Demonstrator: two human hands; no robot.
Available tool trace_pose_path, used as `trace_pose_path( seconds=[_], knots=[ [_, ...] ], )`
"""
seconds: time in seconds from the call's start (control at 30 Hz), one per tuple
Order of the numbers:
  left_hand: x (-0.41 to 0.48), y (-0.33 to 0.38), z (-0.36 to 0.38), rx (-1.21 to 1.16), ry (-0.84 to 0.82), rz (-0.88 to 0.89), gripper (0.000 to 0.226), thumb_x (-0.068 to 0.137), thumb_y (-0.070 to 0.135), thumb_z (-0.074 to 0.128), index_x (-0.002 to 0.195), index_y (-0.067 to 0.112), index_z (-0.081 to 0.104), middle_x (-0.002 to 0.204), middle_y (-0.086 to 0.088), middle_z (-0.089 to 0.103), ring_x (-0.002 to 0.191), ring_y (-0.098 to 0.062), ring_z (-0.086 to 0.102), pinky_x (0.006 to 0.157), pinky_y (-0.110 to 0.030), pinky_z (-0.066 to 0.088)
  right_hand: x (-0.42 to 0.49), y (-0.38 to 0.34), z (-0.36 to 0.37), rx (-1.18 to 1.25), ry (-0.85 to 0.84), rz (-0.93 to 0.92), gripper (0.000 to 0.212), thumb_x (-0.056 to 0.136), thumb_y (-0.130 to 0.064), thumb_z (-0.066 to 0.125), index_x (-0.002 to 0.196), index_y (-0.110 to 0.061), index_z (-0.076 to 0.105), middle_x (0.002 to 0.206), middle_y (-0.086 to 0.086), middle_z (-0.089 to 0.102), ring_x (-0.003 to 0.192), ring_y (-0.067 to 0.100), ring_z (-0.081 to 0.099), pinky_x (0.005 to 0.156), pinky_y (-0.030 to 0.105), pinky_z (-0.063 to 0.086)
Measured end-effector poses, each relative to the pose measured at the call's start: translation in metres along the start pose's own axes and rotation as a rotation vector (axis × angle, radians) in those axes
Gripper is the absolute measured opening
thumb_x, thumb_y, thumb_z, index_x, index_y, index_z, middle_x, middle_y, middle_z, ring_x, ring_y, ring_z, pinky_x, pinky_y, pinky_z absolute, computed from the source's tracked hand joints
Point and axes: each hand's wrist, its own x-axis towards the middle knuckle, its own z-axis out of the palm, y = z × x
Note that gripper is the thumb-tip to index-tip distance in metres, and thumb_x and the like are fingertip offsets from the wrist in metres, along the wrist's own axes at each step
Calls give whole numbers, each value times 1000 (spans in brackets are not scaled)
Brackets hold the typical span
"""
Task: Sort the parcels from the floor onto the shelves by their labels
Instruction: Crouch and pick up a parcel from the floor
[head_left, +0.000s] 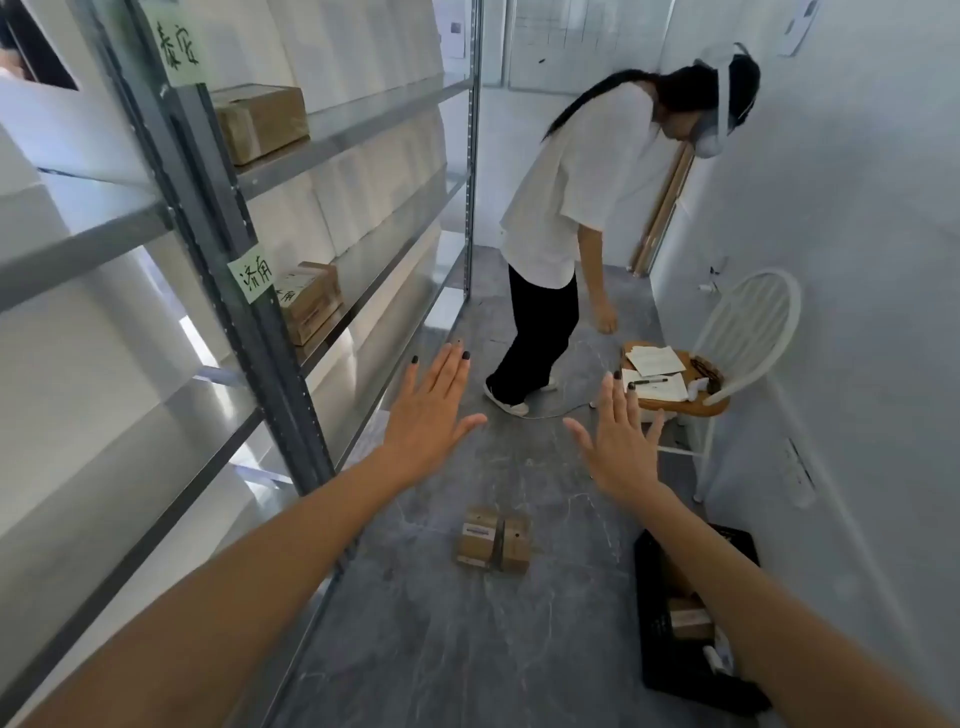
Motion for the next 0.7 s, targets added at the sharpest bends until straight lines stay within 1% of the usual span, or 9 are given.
trace_pose_path(
  seconds=[0.1,0.2,0.3,0.37,0.43,0.57,0.7],
  knots=[
    [-1,1,6,-21,0,-38,81,91,61,20,150,12,-7,159,-4,-15,146,-17,-14,120,-46,-1,0,0,5,-40,2,18,83,90,-66,17,150,-18,-13,160,4,-8,148,25,-8,115,61,-2],
    [4,3,18,-9,13,-29,82,88,62,15,149,13,-8,159,-4,-15,146,-17,-16,119,-44,-4,7,3,12,-28,9,1,83,88,-66,15,149,-18,-14,160,3,-9,148,24,-9,115,61,-2],
    [36,10,29,-4,28,-49,82,87,62,13,150,13,-8,159,-4,-15,145,-17,-16,118,-44,-5,37,16,18,-39,34,-10,84,85,-68,10,149,-19,-14,160,2,-9,148,23,-8,115,58,-2],
    [57,16,33,7,55,-47,81,89,62,16,150,13,-6,159,-4,-13,146,-17,-14,119,-45,-3,56,23,21,-61,55,-22,84,85,-68,8,150,-19,-12,161,2,-7,148,23,-6,115,57,0],
    [76,22,37,24,85,-37,80,89,62,16,150,13,-4,159,-4,-10,146,-18,-11,117,-45,-5,72,28,23,-76,89,-38,83,85,-68,5,150,-18,-9,161,3,-3,148,23,-2,116,56,3],
    [105,31,46,66,110,-76,81,89,63,16,150,12,0,160,-5,-6,147,-19,-7,116,-45,-4,103,33,28,-79,111,-79,81,89,-64,17,151,-16,-5,161,5,0,148,24,-1,117,55,5],
    [118,33,60,46,53,-76,81,90,61,19,150,12,-6,159,-5,-13,146,-19,-12,118,-47,-2,122,31,39,-88,83,-108,80,92,-61,22,151,-13,-3,161,6,1,148,25,0,117,55,4]
  ],
)
